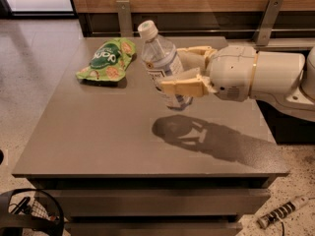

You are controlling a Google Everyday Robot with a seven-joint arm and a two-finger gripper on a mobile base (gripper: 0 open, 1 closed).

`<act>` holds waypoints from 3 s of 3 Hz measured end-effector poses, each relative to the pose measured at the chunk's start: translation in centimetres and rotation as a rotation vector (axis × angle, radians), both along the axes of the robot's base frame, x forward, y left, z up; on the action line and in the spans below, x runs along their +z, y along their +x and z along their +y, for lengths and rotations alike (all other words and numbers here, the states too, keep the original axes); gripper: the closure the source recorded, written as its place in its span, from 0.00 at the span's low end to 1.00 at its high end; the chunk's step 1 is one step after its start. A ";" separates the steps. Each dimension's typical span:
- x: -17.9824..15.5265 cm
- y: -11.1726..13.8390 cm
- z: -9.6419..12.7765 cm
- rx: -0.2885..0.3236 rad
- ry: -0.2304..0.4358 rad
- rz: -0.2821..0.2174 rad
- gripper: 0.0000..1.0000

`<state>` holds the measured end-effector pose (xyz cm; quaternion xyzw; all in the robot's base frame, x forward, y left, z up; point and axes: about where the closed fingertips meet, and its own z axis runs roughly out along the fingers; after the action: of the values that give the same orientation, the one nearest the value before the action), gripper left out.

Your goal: Place blue plastic bottle upright

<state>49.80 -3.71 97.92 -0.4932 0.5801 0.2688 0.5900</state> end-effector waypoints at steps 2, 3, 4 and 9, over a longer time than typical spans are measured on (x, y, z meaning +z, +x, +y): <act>-2.9 -0.4 0.8 0.039 0.113 0.034 1.00; -4.6 0.2 2.0 0.058 0.149 0.052 1.00; -5.2 0.6 2.4 0.062 0.154 0.061 1.00; -8.3 0.8 2.2 0.052 0.245 0.096 0.64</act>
Offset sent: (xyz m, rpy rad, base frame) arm -0.0035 0.0053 -0.0487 0.1727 0.0652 0.0442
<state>50.63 -1.51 89.62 -0.4189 0.5575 0.3761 0.6101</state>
